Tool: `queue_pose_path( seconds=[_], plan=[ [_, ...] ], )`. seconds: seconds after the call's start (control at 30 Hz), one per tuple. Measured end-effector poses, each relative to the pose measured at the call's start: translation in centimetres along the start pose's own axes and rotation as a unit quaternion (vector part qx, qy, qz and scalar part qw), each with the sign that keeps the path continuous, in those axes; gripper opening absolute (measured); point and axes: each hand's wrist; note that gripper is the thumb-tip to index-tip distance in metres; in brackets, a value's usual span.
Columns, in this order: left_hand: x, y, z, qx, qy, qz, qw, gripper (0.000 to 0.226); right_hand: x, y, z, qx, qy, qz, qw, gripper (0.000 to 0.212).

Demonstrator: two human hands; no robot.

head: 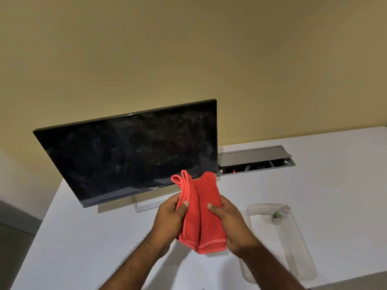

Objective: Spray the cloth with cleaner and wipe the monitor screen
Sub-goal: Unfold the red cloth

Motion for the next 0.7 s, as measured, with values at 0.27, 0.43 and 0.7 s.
queue_pose_path(
  seconds=[0.27,0.43,0.7],
  plan=[
    [-0.2,-3.1,-0.3,-0.02,-0.017,0.0,1.0,0.025,-3.1,-1.4,-1.1,-0.096,0.074,0.091,0.988,0.033],
    [-0.4,-2.9,-0.6,-0.01,-0.022,-0.014,1.0,0.023,-3.0,0.6,-1.1,-0.159,0.049,0.208,0.964,0.044],
    [-0.4,-2.8,-0.3,0.045,-0.01,-0.028,0.999,0.02,0.2,4.9,-0.5,-0.009,0.003,0.124,0.992,0.037]
  ],
)
Point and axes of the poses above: each hand's wrist, its own z-axis away from the middle knuckle, its own y-axis out of the palm, x = y × z, and after that the axes turned 5 degrees about z, right-handed
